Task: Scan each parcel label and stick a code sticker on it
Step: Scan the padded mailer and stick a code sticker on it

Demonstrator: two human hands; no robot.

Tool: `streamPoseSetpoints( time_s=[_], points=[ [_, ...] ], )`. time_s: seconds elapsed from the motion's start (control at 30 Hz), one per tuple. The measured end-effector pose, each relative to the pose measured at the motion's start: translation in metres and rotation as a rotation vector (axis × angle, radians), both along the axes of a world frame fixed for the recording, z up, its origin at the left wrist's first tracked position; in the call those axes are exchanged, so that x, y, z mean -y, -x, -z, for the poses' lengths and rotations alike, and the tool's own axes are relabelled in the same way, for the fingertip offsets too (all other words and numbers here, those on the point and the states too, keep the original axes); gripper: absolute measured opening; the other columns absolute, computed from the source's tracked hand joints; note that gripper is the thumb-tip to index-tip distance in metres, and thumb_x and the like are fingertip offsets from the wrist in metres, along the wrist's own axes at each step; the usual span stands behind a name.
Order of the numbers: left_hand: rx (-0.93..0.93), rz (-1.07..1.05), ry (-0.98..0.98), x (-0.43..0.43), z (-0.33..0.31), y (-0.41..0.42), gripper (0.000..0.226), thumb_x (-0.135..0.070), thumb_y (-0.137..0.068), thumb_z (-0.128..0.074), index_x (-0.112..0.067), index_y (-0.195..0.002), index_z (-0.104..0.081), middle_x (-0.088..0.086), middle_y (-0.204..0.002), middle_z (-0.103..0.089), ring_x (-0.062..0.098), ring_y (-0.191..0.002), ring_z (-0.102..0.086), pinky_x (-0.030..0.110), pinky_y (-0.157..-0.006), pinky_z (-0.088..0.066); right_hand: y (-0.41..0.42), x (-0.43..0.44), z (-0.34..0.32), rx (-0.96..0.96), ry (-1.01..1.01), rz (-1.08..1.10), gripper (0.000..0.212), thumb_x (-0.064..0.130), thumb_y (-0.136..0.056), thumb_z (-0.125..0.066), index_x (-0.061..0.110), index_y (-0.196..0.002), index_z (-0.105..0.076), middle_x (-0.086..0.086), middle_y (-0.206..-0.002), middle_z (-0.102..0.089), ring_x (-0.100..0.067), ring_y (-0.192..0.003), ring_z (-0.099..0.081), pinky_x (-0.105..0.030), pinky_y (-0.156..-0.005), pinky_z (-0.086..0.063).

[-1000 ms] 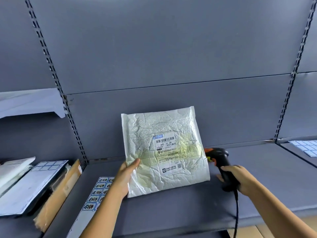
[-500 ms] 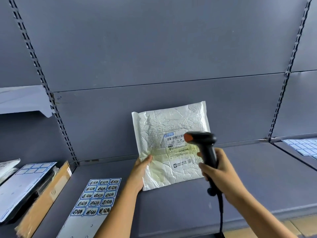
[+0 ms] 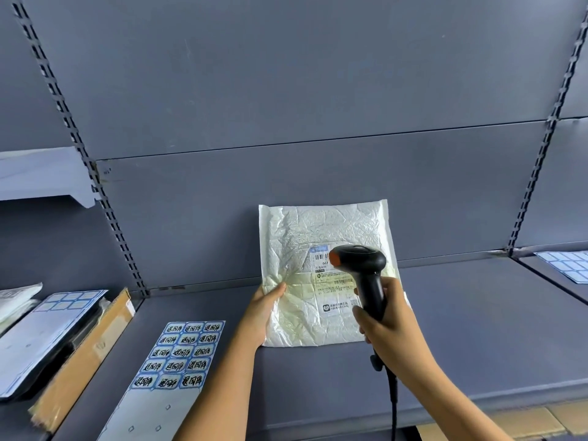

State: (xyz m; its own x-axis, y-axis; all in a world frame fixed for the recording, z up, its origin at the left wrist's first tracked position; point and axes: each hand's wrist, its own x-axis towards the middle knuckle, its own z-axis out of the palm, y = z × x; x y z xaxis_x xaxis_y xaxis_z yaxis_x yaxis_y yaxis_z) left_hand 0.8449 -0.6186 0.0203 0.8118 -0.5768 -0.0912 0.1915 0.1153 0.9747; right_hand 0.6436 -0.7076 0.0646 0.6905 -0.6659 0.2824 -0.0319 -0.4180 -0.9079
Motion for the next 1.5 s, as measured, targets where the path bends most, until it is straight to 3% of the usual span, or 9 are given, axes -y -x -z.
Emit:
streamPoseSetpoints(
  time_s=[0.43,0.63,0.73,0.9,1.03,1.13,1.27,1.4,1.5],
  points=[
    [-0.054,-0.027,-0.004,-0.001,-0.005,0.008,0.010,-0.010,-0.093,-0.055,-0.021,-0.094,-0.055,-0.006,-0.087,-0.062,0.000,-0.069,-0.060,0.009,-0.048,-0.047,0.002,0.005,0.004,-0.012,-0.069,-0.009,0.025,0.008,-0.087,-0.058,0.024,-0.094,-0.039,-0.010,-0.074,-0.053,-0.017,-0.057,-0.049,-0.035,-0.055,-0.043],
    [-0.066,-0.017,0.006,0.000,-0.005,0.006,0.021,-0.012,-0.093,-0.055,-0.016,-0.114,-0.050,-0.004,-0.104,-0.057,0.006,-0.094,-0.052,0.006,-0.066,-0.045,0.005,0.020,0.000,0.085,-0.226,0.040,0.025,0.004,-0.086,-0.062,0.021,-0.099,-0.049,-0.008,-0.082,-0.063,-0.009,-0.057,-0.059,-0.021,-0.051,-0.046],
    [-0.068,-0.018,0.012,-0.004,-0.003,0.006,0.034,-0.017,-0.092,-0.058,-0.017,-0.124,-0.047,-0.003,-0.115,-0.054,0.009,-0.107,-0.045,0.018,-0.085,-0.036,0.006,0.064,0.006,0.190,-0.395,0.191,0.013,0.003,-0.086,-0.062,0.010,-0.094,-0.055,-0.010,-0.080,-0.060,-0.025,-0.068,-0.057,-0.034,-0.061,-0.050],
    [-0.062,-0.033,0.014,-0.018,-0.002,0.005,0.043,-0.020,-0.092,-0.059,-0.013,-0.131,-0.044,-0.002,-0.119,-0.050,0.009,-0.110,-0.041,0.024,-0.093,-0.026,0.006,0.136,0.030,0.021,-0.626,0.257,0.007,0.010,-0.092,-0.058,0.004,-0.089,-0.058,-0.016,-0.086,-0.063,-0.026,-0.077,-0.061,-0.044,-0.075,-0.050],
    [-0.059,-0.041,-0.016,-0.030,0.001,0.000,0.054,-0.026,-0.088,-0.063,-0.014,-0.136,-0.042,0.001,-0.137,-0.047,0.015,-0.130,-0.037,0.032,-0.106,-0.024,0.003,0.150,0.047,-0.235,-0.509,0.259,0.021,0.013,-0.091,-0.060,-0.008,-0.091,-0.059,-0.016,-0.074,-0.059,-0.029,-0.064,-0.055,-0.034,-0.059,-0.047],
    [-0.059,-0.053,-0.027,-0.037,0.003,0.000,0.058,-0.028,-0.087,-0.064,-0.014,-0.138,-0.039,0.003,-0.143,-0.043,0.018,-0.135,-0.033,0.034,-0.110,-0.022,0.000,0.154,0.052,-0.338,-0.414,0.249,0.029,0.021,-0.088,-0.064,-0.008,-0.090,-0.061,-0.022,-0.083,-0.063,-0.030,-0.071,-0.057,-0.039,-0.068,-0.047],
    [-0.061,-0.053,-0.047,-0.042,0.007,0.003,0.069,-0.033,-0.086,-0.064,-0.012,-0.142,-0.031,0.005,-0.150,-0.034,0.019,-0.141,-0.025,0.036,-0.113,-0.017,-0.001,0.150,0.047,-0.705,0.057,0.374,0.043,0.042,-0.087,-0.060,0.001,-0.098,-0.059,-0.020,-0.102,-0.058,-0.035,-0.098,-0.052,-0.037,-0.081,-0.042],
    [-0.075,-0.059,-0.030,-0.044,0.007,0.006,0.076,-0.035,-0.081,-0.067,-0.011,-0.143,-0.029,0.004,-0.151,-0.034,0.018,-0.141,-0.024,0.035,-0.113,-0.016,-0.010,0.137,0.048,-0.309,0.256,0.439,0.041,0.039,-0.085,-0.064,0.008,-0.110,-0.056,-0.017,-0.114,-0.056,-0.037,-0.111,-0.045,-0.042,-0.093,-0.036],
    [-0.073,-0.071,-0.030,-0.044,0.003,0.008,0.062,-0.028,-0.087,-0.064,-0.011,-0.139,-0.036,0.003,-0.145,-0.040,0.018,-0.138,-0.030,0.033,-0.112,-0.018,-0.023,0.113,0.030,-0.093,-0.090,0.068,0.035,0.034,-0.089,-0.064,0.004,-0.104,-0.056,-0.012,-0.096,-0.067,-0.019,-0.092,-0.059,-0.031,-0.080,-0.043]
  ],
)
